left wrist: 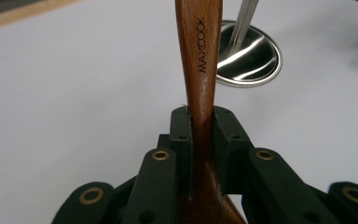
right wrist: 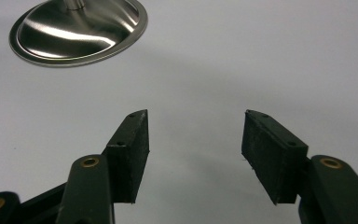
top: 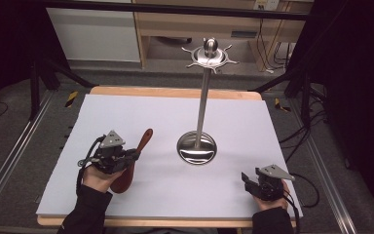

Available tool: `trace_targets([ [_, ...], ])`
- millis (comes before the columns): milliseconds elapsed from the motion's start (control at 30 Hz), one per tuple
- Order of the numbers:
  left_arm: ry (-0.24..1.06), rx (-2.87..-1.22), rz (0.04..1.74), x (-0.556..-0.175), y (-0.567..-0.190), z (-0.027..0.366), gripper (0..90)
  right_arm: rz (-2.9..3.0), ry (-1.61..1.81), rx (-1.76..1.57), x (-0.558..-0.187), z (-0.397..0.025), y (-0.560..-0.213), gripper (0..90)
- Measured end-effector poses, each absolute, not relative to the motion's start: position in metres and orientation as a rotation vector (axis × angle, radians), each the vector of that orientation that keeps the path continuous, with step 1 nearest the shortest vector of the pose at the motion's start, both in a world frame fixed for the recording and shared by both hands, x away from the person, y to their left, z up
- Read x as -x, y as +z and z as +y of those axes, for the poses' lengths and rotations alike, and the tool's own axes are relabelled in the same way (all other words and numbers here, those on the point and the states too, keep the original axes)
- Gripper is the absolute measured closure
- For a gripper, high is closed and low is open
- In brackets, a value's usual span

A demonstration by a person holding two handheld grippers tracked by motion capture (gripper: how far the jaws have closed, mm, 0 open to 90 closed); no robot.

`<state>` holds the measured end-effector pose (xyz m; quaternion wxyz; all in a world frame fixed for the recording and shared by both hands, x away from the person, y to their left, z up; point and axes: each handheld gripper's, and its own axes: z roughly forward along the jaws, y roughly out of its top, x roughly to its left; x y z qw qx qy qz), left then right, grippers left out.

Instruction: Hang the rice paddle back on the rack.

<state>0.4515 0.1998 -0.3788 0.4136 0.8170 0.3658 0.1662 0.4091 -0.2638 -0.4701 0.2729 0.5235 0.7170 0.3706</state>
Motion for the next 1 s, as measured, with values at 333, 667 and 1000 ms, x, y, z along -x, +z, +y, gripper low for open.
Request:
trace_targets([
  [333,0.496,-1.905,0.860,-0.438,-0.368,0.204,78.3,1.929,1.001,-1.399,-0.409,-0.264,-0.470,41.5],
  [667,0.547,-1.800,0.801,-0.431,-0.350,0.207,78.3,1.932,0.995,-1.398,-0.409,-0.263,-0.470,41.4],
  [1000,0.551,-1.746,0.771,-0.433,-0.334,0.198,78.3,1.929,1.002,-1.398,-0.409,-0.264,-0.470,41.3],
])
